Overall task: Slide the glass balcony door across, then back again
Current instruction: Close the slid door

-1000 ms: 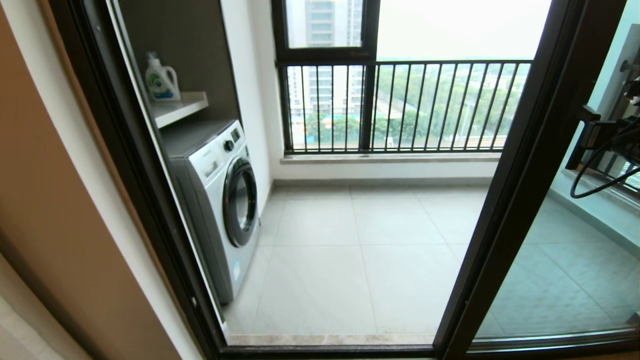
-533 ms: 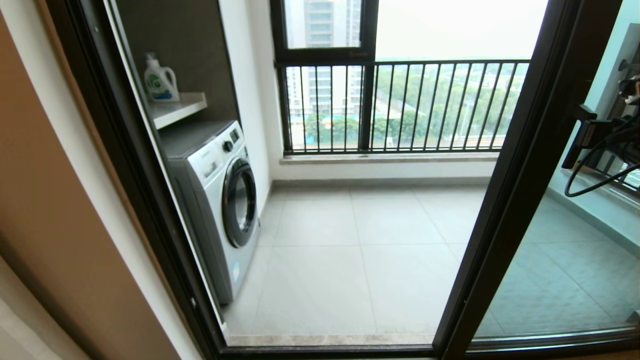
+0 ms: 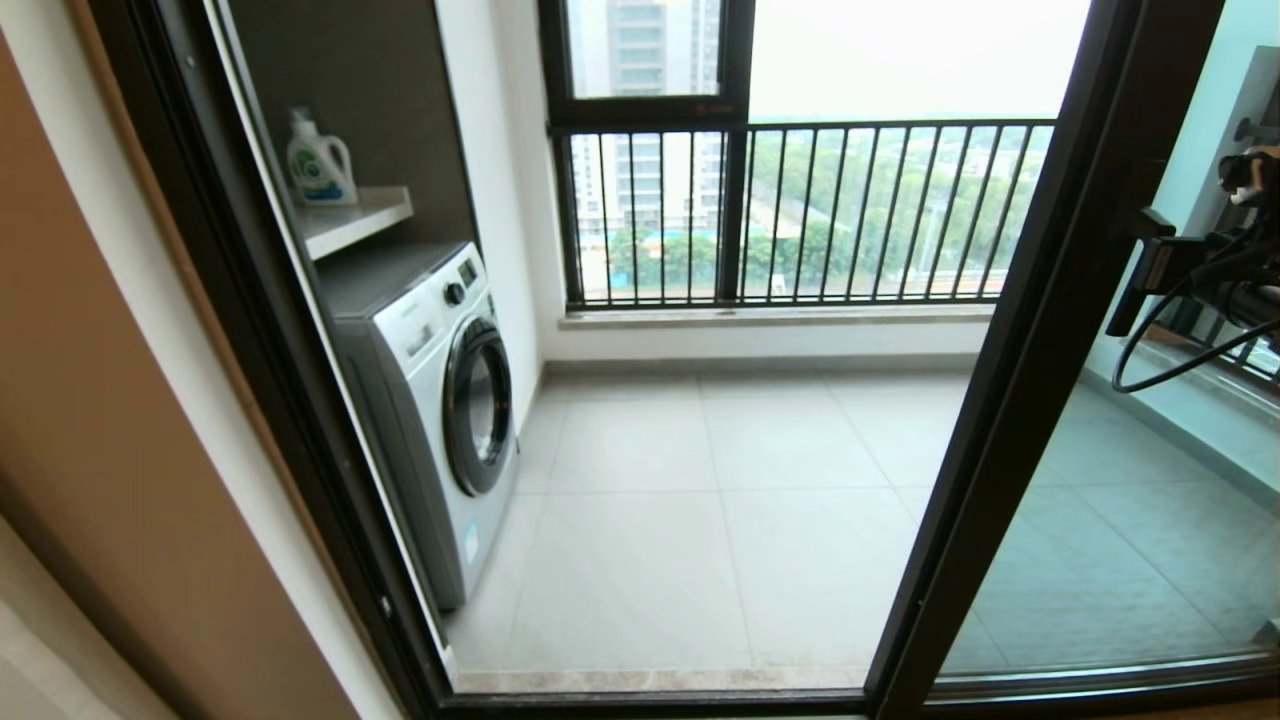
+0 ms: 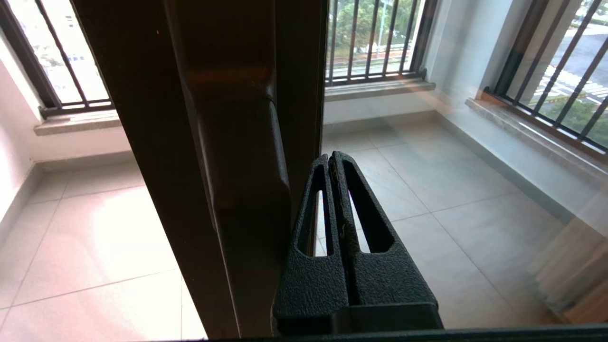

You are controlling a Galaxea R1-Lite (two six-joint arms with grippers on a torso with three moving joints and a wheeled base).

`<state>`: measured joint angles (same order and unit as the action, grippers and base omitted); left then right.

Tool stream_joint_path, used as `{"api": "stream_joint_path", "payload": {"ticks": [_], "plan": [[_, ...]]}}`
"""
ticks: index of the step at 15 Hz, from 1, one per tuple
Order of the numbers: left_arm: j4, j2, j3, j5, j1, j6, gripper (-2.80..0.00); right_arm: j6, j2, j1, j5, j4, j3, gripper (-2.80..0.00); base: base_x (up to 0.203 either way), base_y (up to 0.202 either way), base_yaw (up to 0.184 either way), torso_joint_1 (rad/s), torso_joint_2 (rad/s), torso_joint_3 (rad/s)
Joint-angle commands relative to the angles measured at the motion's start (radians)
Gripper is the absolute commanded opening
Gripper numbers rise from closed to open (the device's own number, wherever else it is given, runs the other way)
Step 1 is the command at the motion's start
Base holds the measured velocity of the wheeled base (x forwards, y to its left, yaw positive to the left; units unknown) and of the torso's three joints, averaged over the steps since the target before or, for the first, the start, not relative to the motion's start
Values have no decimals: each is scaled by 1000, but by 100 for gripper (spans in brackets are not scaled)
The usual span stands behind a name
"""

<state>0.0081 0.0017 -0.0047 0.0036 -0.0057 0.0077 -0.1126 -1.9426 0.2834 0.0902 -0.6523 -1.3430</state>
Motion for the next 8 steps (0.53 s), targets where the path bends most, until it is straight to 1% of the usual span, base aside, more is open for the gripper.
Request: {"api": "stream_joint_path", "payload": {"ticks": [1,4,8], "plan": [[0,1,0,1,1,0,-280,-1,6,-22,2,-7,-2,-280,0,0,0,0,0,0],[0,1,0,0,0,0,-280,-3,7,-58,-29,-8,10,-280,0,0,0,0,0,0],[0,1,0,-1,1,0,-280,-21,22,-113,-36,-10,37,-280,0,0,0,0,0,0]]}}
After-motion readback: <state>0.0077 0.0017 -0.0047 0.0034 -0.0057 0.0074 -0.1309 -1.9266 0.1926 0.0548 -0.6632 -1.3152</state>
